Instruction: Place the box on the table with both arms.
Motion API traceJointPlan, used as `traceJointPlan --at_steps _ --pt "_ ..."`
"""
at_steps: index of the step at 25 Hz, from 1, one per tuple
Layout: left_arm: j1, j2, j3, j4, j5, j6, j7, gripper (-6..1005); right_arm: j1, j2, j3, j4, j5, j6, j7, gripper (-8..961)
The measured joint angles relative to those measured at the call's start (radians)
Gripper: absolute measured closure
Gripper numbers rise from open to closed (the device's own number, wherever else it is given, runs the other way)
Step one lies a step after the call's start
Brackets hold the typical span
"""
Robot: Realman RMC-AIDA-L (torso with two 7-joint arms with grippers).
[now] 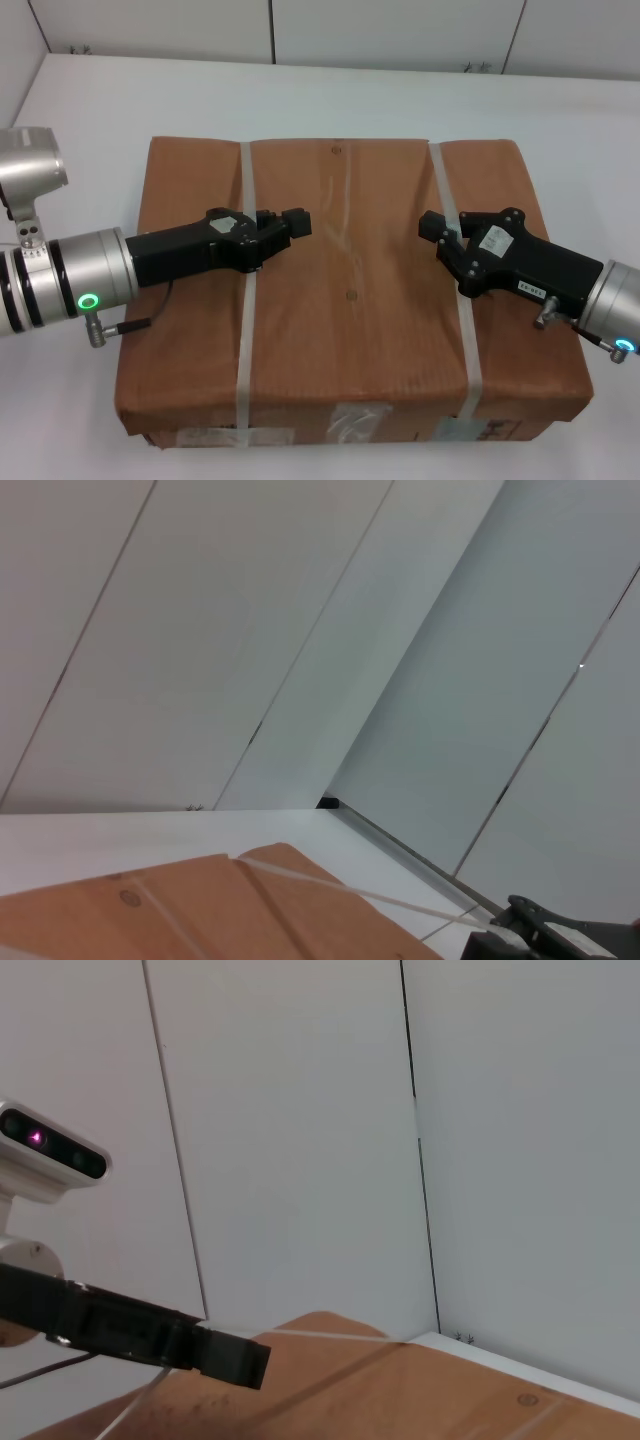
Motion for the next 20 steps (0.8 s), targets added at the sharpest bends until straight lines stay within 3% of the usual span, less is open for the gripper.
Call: traceJointPlan --at_steps 7,14,20 --pt "0.001 -0.007 0.0 0.0 -0.001 -0.082 0.009 913 0.004 0.0 -0.003 0.008 0.0 0.035 0.001 918" --pt "-0.016 -0.04 0.0 0.0 0.031 -0.323 0.049 912 0.055 0.0 -0.011 0.064 -0.011 0.203 0.009 917" --pt "-0.021 -0.045 -0.001 0.006 0.047 -0.444 0.071 911 0.107 0.0 -0.017 0.12 -0.019 0.354 0.01 917"
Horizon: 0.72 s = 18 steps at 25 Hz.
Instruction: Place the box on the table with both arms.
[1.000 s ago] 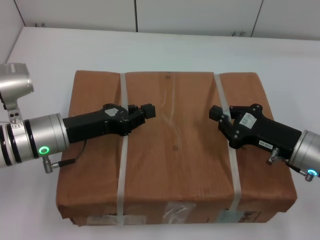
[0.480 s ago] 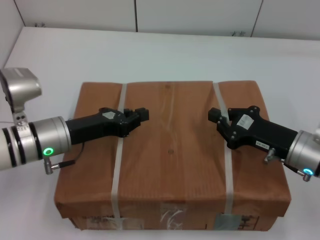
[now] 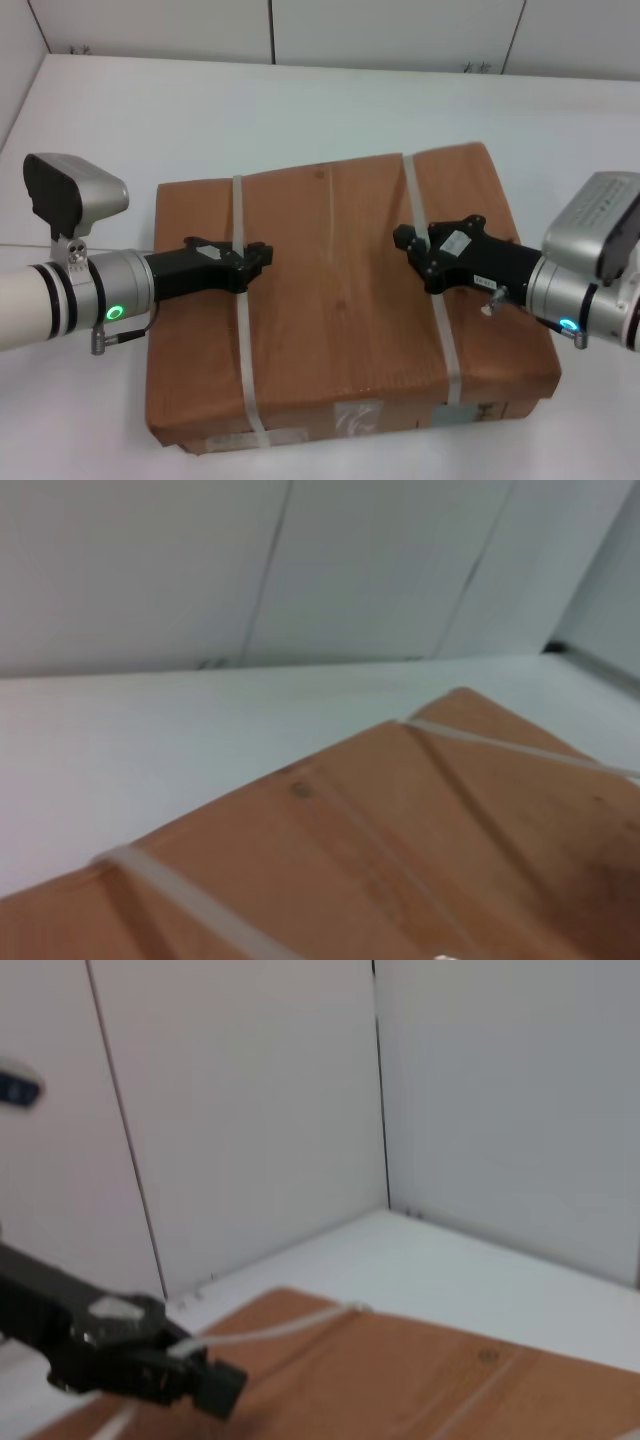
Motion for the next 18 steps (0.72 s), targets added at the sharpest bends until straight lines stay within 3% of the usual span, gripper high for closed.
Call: traceJointPlan --at_steps 6,18 --pt "0.0 -0.001 -0.001 0.006 0.001 -0.066 0.015 912 0.014 0.0 -0.008 0.019 -0.019 0.055 0.007 917" --pt "-0.007 -0.004 -0.001 0.008 0.002 -0.07 0.018 916 0.008 0.0 0.0 0.019 -0.031 0.086 0.017 922"
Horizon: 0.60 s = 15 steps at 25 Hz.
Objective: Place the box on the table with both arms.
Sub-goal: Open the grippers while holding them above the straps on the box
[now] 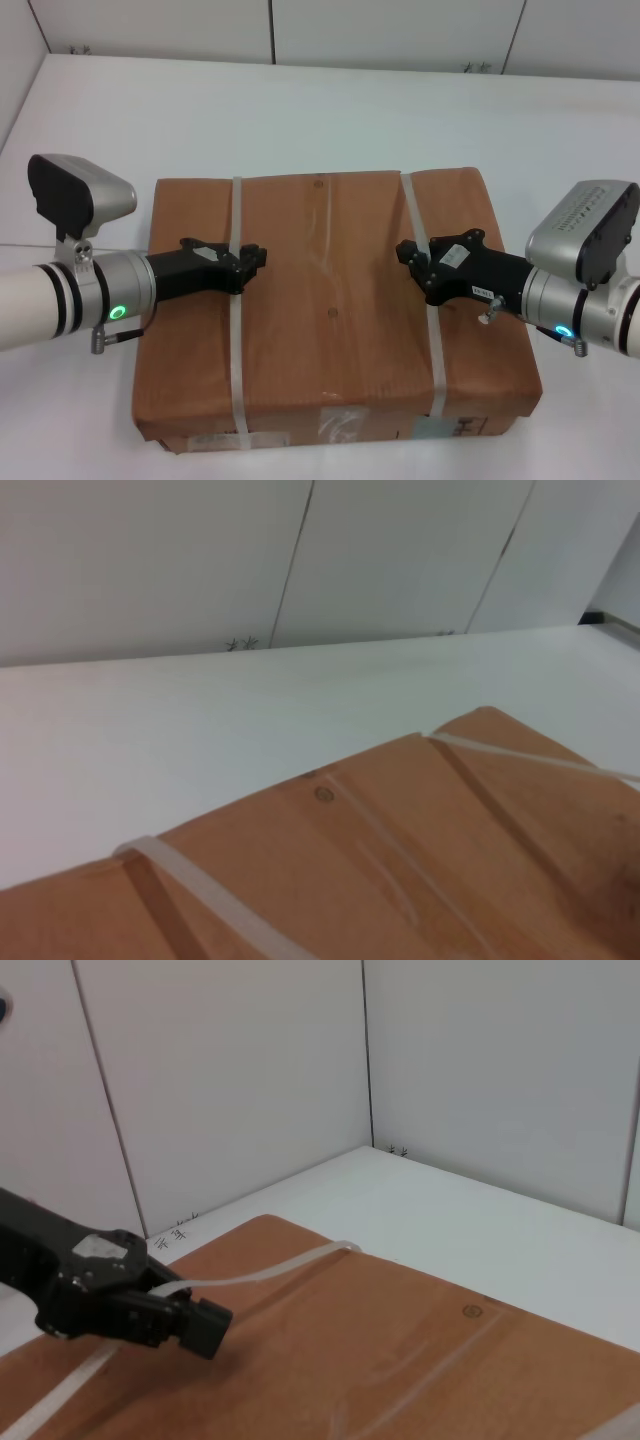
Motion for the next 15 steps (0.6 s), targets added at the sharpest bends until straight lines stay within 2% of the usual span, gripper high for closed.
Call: traceJointPlan --at_steps 6,11,15 --pt "0.005 -0.003 -0.001 0.0 0.0 -0.002 0.022 909 -0.003 0.0 0.001 -0.001 0.001 0.0 0.005 918" --pt "0.006 -0.004 -0.002 0.0 -0.003 -0.003 0.022 904 -0.003 0.0 -0.001 -0.001 0.001 0.0 0.008 858" --pt "0.006 -0.004 -0.002 0.0 -0.001 -0.004 0.012 902 -0.003 0.0 -0.003 0.0 0.0 0.0 0.008 852"
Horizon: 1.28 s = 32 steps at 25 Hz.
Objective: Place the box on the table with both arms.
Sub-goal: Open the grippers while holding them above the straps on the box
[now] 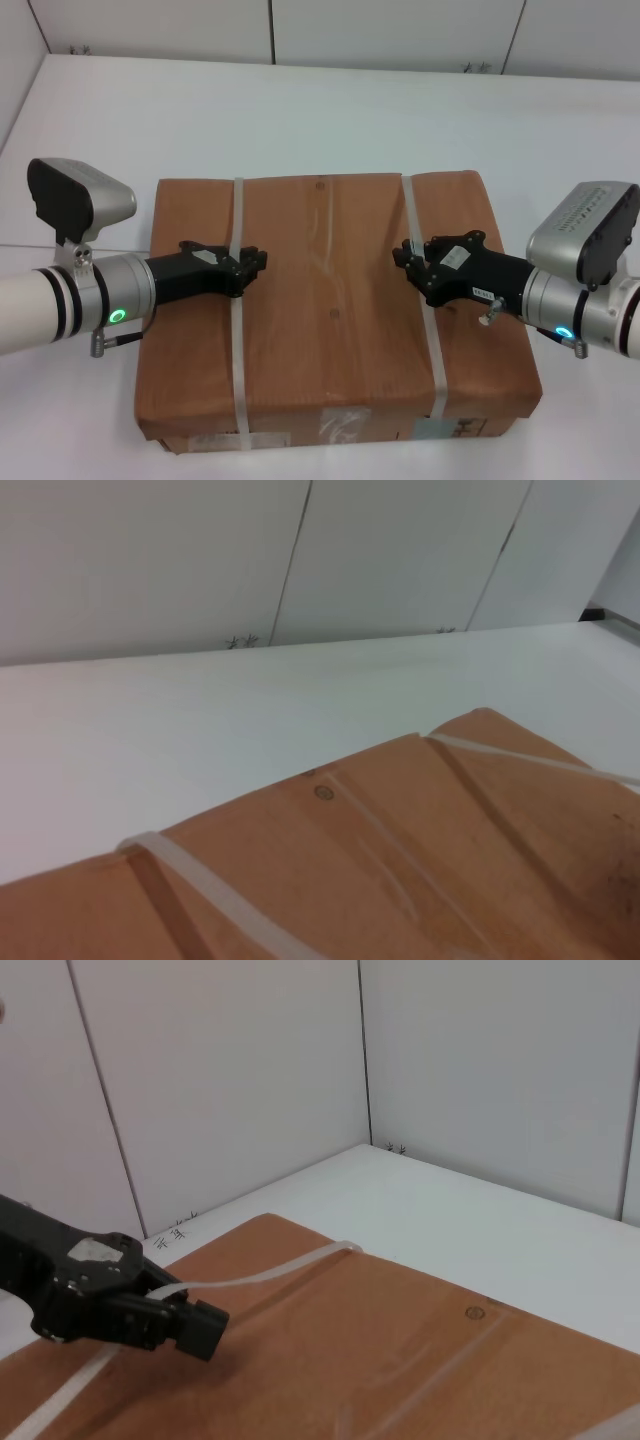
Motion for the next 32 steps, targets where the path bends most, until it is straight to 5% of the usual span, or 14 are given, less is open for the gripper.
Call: traceJointPlan --at_steps 7,14,20,25,32 --pt "0.004 -0.001 0.0 0.011 0.0 -0.011 0.011 787 -0.007 0.0 0.008 -0.003 0.007 0.014 -0.008 842" --pt "0.009 -0.001 0.0 0.023 0.0 -0.018 0.033 421 -0.017 0.0 0.01 -0.007 0.01 0.025 -0.003 479" --pt "0.011 0.002 0.0 0.023 -0.003 -0.006 0.037 296 -0.038 0.0 0.03 -0.01 0.031 0.019 -0.014 202" --pt "0.014 0.006 0.0 0.016 -0.014 0.043 0.038 192 -0.078 0.0 0.106 -0.013 0.035 0.003 -0.059 136" --pt "0.016 0.009 0.0 0.004 -0.039 0.082 0.046 181 -0.113 0.0 0.155 -0.047 0.035 -0.065 -0.071 122"
